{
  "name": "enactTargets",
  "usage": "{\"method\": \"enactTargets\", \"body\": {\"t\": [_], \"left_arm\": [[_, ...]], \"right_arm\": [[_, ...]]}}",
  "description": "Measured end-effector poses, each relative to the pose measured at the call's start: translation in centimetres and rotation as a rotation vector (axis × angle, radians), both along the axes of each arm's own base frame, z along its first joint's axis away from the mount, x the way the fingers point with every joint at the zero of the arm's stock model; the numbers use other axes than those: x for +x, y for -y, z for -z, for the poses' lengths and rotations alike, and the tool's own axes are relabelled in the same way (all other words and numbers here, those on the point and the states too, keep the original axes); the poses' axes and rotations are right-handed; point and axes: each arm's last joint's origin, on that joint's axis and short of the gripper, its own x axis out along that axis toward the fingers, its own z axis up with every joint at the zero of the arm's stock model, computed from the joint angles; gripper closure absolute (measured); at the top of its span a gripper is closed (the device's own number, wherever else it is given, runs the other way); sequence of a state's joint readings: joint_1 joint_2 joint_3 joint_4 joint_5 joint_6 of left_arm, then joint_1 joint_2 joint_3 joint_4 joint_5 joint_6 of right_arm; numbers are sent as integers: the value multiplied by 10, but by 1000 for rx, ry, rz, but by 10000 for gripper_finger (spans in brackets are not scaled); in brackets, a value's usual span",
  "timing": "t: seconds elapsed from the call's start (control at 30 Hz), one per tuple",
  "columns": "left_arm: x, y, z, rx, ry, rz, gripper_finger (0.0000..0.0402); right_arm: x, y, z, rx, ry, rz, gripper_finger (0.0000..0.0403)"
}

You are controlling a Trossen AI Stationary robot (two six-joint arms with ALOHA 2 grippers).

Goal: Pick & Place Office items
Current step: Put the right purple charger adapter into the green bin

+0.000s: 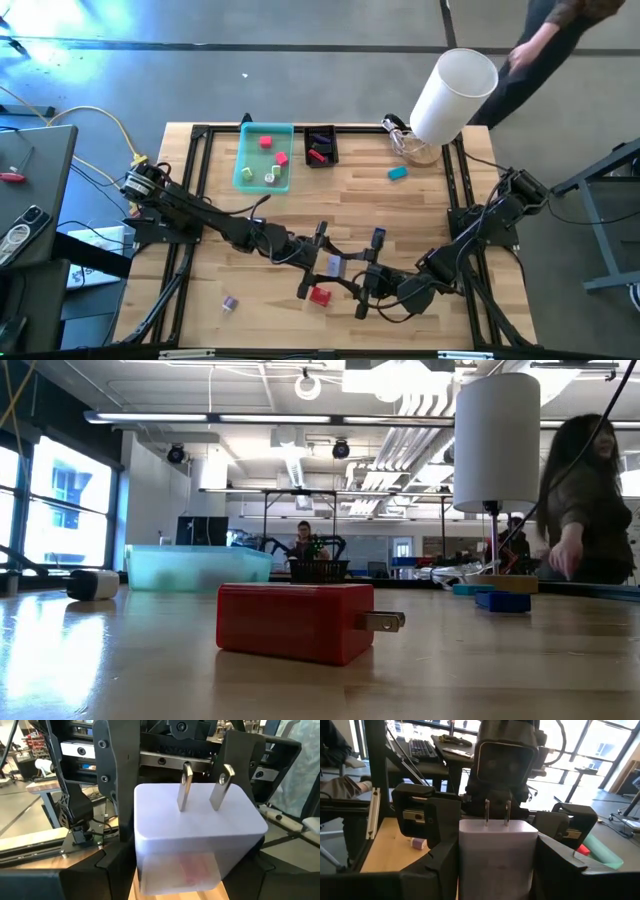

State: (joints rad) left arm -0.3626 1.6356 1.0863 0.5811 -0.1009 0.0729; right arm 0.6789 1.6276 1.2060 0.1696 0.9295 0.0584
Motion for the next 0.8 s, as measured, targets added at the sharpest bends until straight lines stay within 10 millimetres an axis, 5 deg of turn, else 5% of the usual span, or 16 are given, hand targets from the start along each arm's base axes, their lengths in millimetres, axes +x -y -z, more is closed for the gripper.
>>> {"method": "enactTargets", "body": {"t": [0.7, 0.8], "left_arm": [[-1, 2, 2, 19, -26, -38, 197], [-2, 4, 3, 17, -42, -48, 197]], "right_arm": [[0, 0, 1, 3, -1, -5, 205], [0, -1, 2, -17, -16, -17, 148]]}}
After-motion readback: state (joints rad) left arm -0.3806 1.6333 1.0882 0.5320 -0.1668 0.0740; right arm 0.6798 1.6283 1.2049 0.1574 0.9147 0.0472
